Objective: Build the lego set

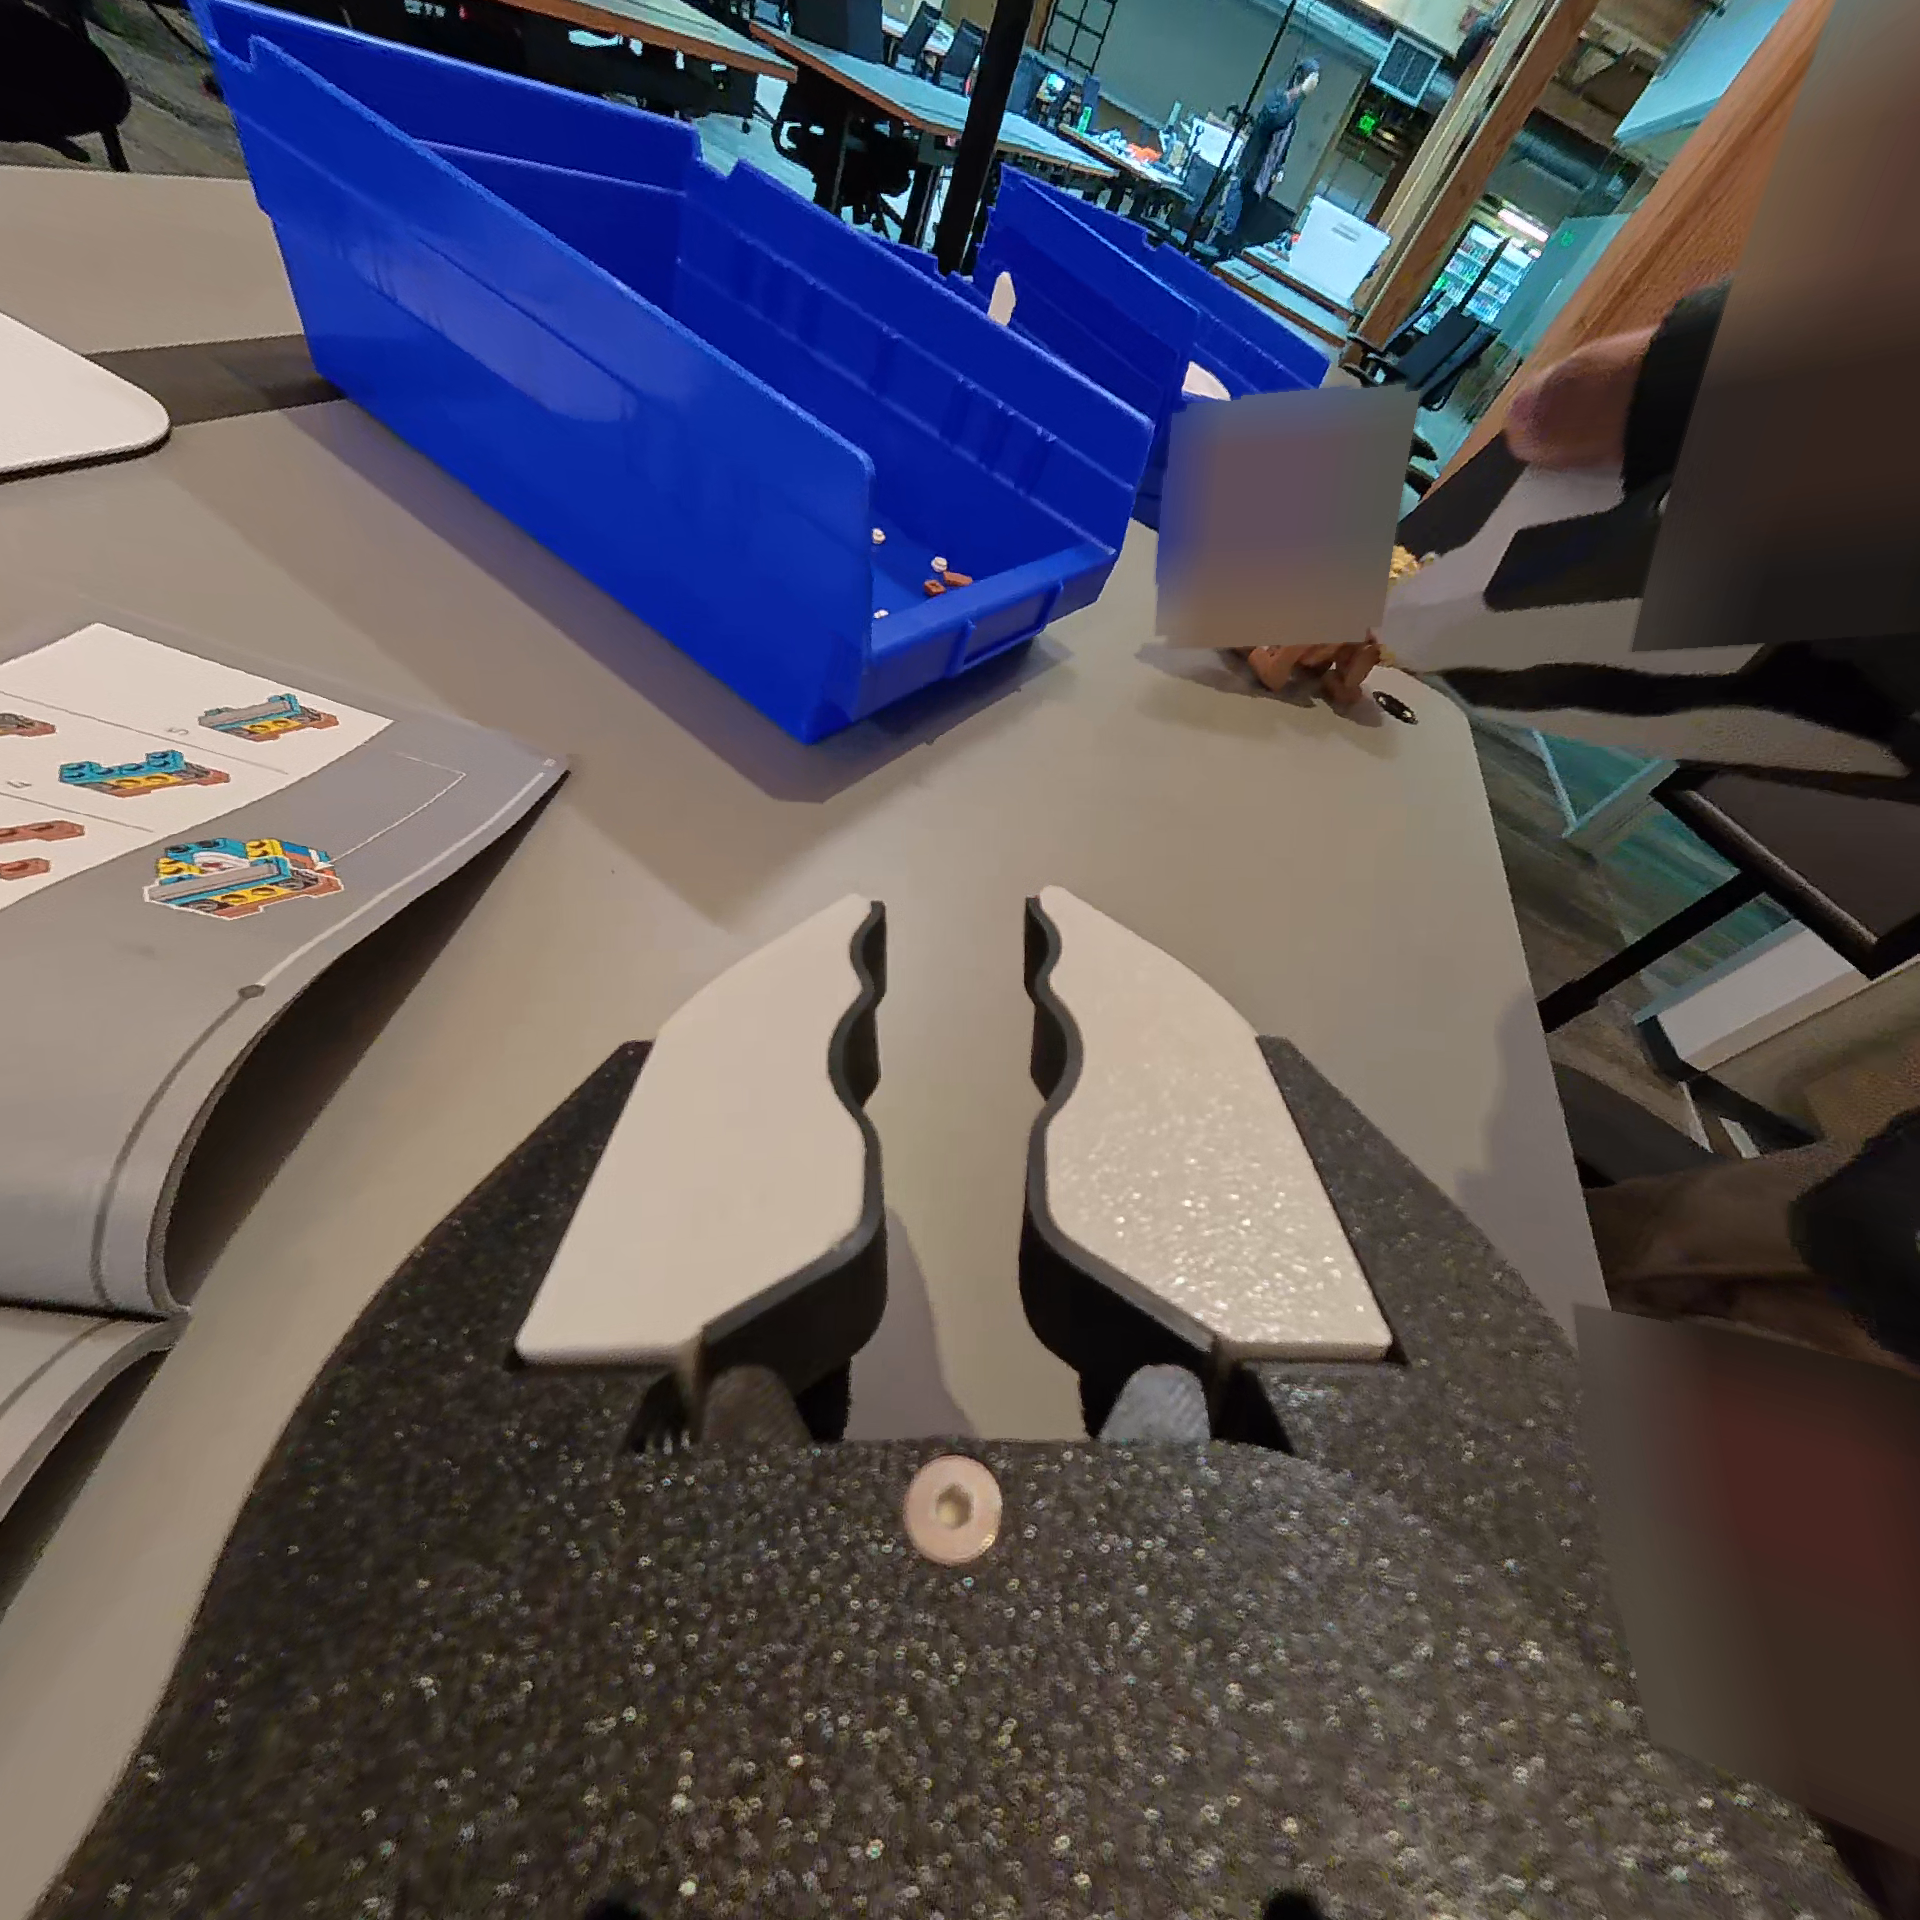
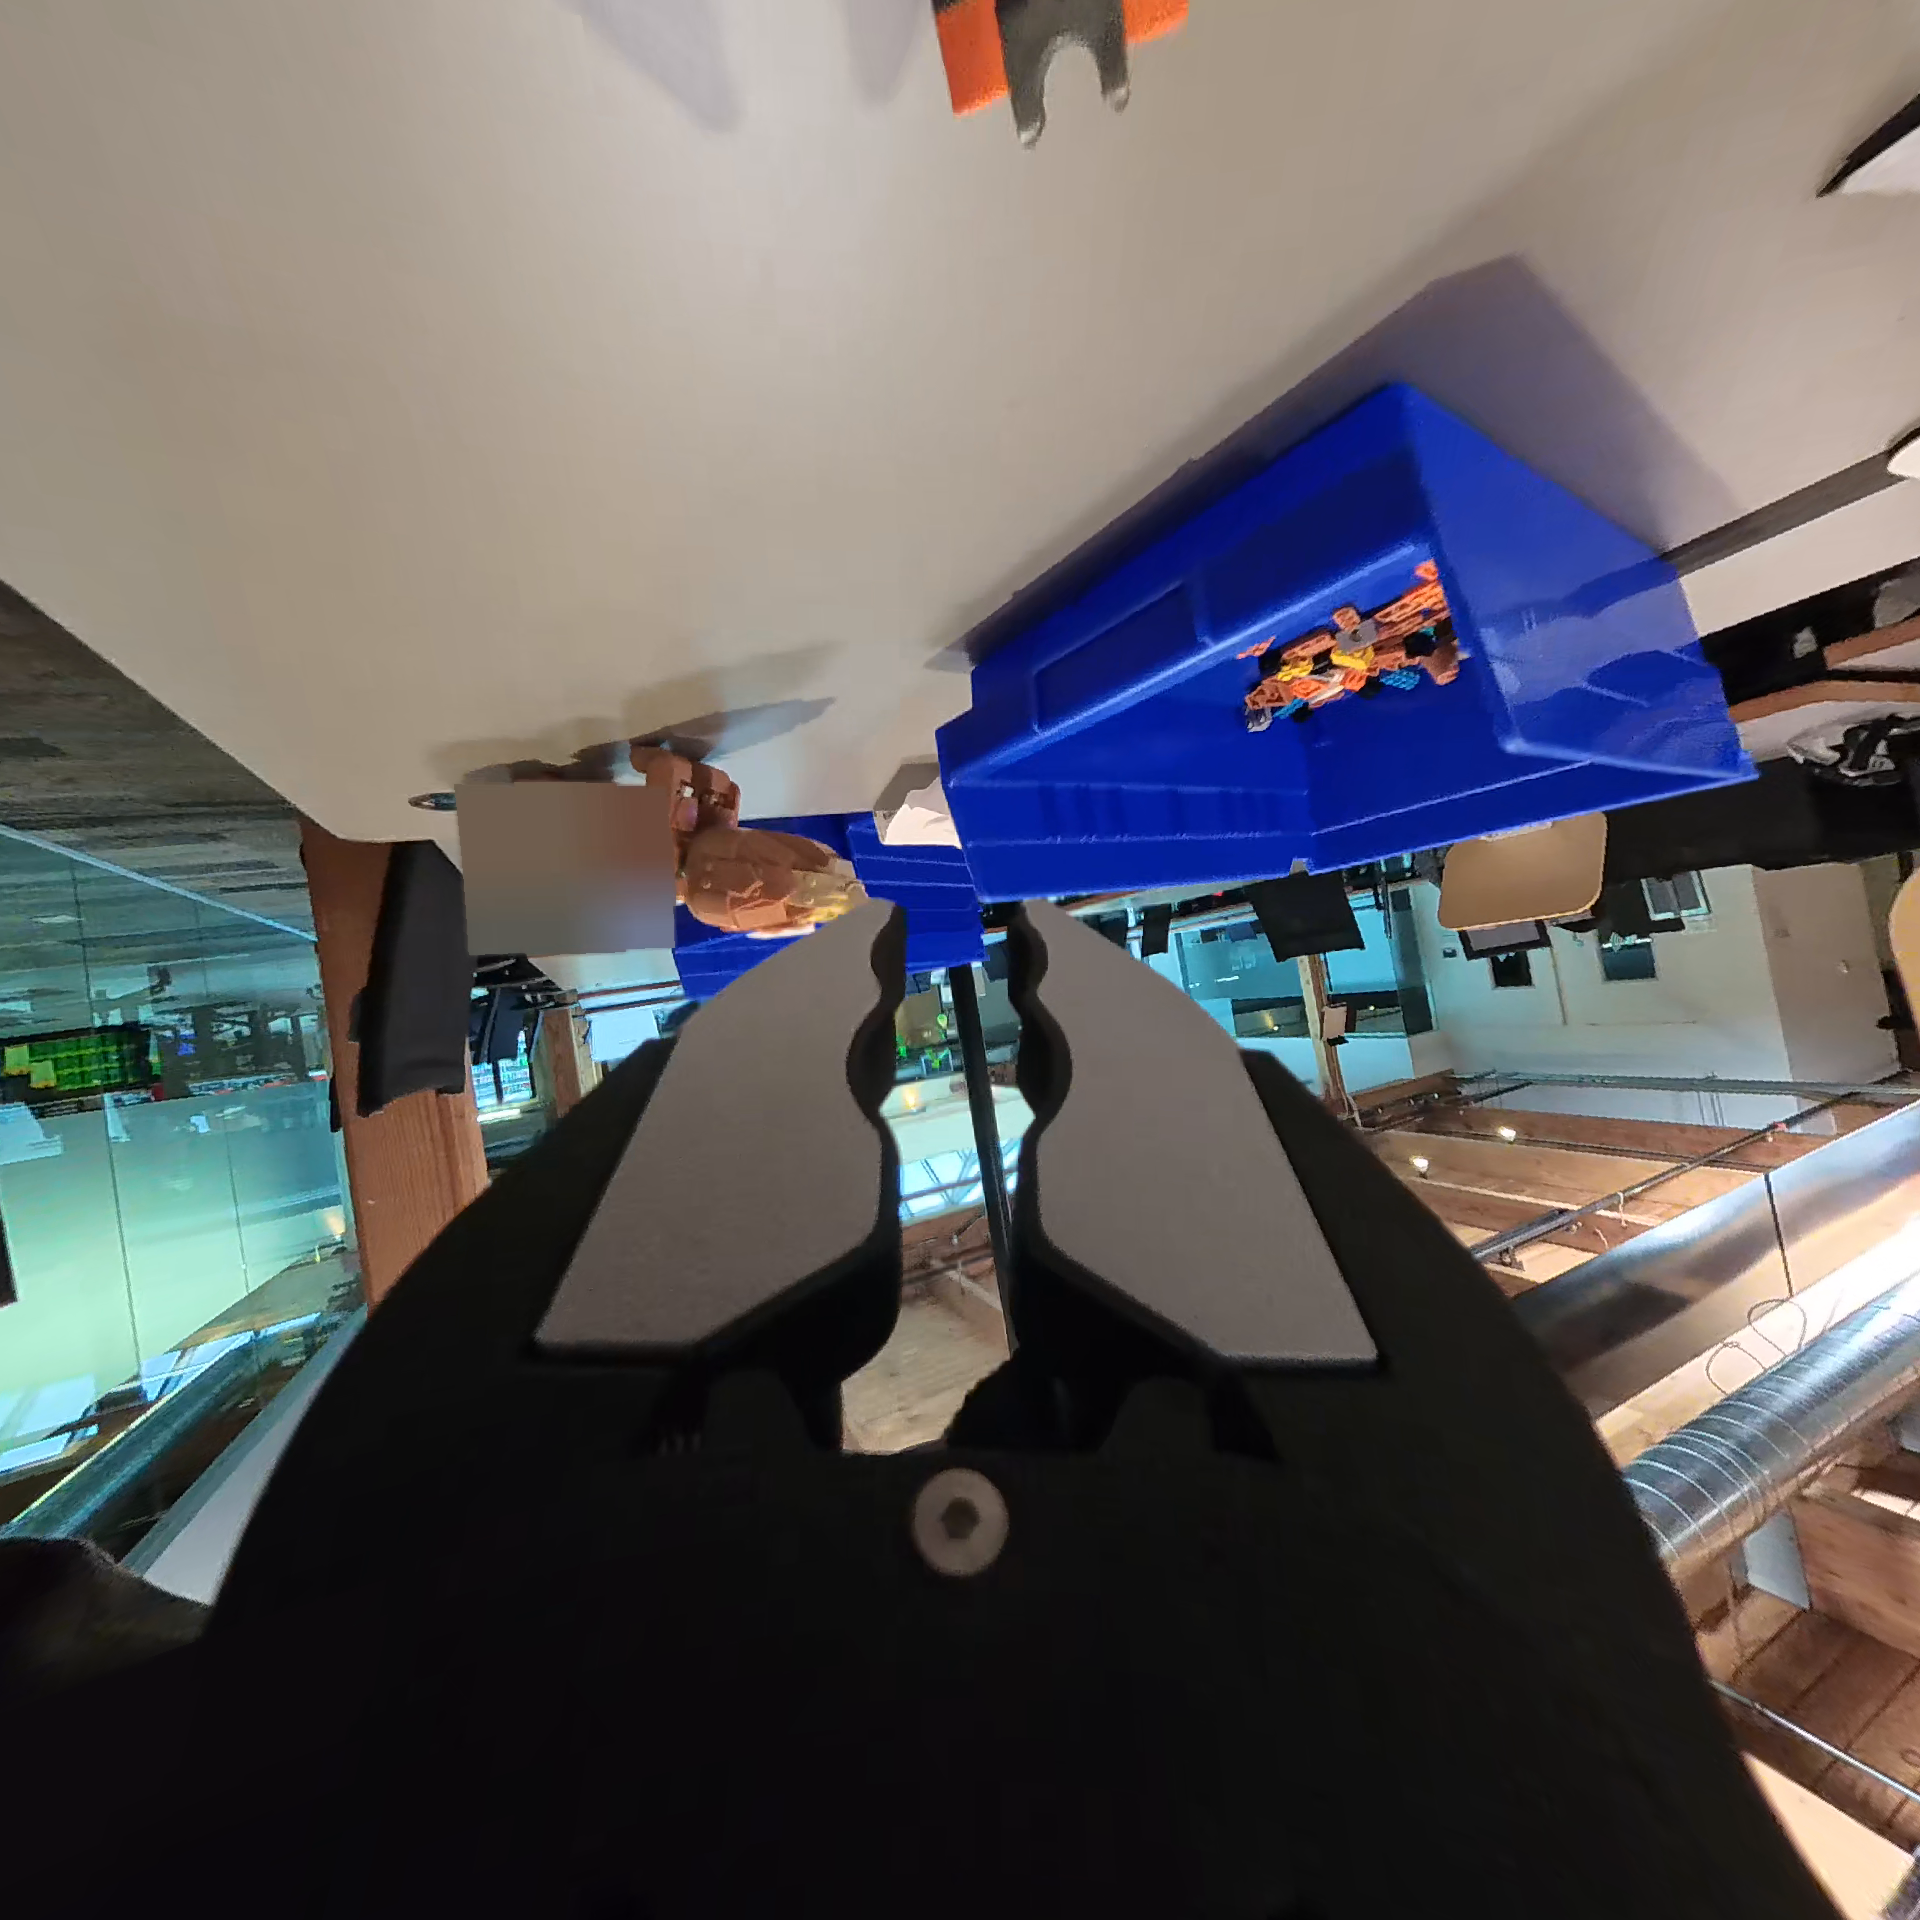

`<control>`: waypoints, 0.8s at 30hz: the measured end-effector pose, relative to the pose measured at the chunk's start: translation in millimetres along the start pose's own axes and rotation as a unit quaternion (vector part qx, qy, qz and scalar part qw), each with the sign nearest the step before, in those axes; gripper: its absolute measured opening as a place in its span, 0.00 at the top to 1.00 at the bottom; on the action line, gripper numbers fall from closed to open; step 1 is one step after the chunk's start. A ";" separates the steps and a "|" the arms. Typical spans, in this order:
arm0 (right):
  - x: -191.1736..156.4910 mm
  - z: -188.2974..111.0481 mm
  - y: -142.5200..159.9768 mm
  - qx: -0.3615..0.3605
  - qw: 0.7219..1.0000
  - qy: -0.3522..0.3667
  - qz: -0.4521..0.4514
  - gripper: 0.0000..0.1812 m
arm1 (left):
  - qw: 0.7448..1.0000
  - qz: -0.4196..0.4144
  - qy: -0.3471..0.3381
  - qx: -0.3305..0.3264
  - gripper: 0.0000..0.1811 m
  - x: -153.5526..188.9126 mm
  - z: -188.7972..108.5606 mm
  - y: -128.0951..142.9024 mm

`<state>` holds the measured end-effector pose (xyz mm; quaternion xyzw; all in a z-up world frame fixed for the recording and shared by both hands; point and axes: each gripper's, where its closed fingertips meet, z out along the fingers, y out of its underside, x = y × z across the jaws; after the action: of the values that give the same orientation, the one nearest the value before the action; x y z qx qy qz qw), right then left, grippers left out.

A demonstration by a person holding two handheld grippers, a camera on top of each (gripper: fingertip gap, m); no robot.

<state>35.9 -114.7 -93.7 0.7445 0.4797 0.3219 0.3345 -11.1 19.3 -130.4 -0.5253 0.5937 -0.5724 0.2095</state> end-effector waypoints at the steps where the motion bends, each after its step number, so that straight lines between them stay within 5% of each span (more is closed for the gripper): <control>1: -1.2 0.5 -1.4 0.004 1.000 -0.001 -0.001 0.90 | 1.000 0.001 0.001 -0.001 0.86 0.5 -0.1 0.2; 14: -2.9 1.9 -20.1 0.033 0.999 -0.013 -0.015 0.89 | 1.000 0.006 0.004 0.001 0.86 4.6 -1.9 -1.8; 24: 12.6 54.4 -40.4 0.223 0.965 -0.004 0.135 0.87 | 0.997 0.066 -0.040 -0.007 0.86 3.9 0.7 -1.3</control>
<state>63.4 -100.5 -155.2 0.8595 0.4328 0.2463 0.1155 -11.5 15.9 -128.1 -0.5089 0.6221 -0.5317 0.2673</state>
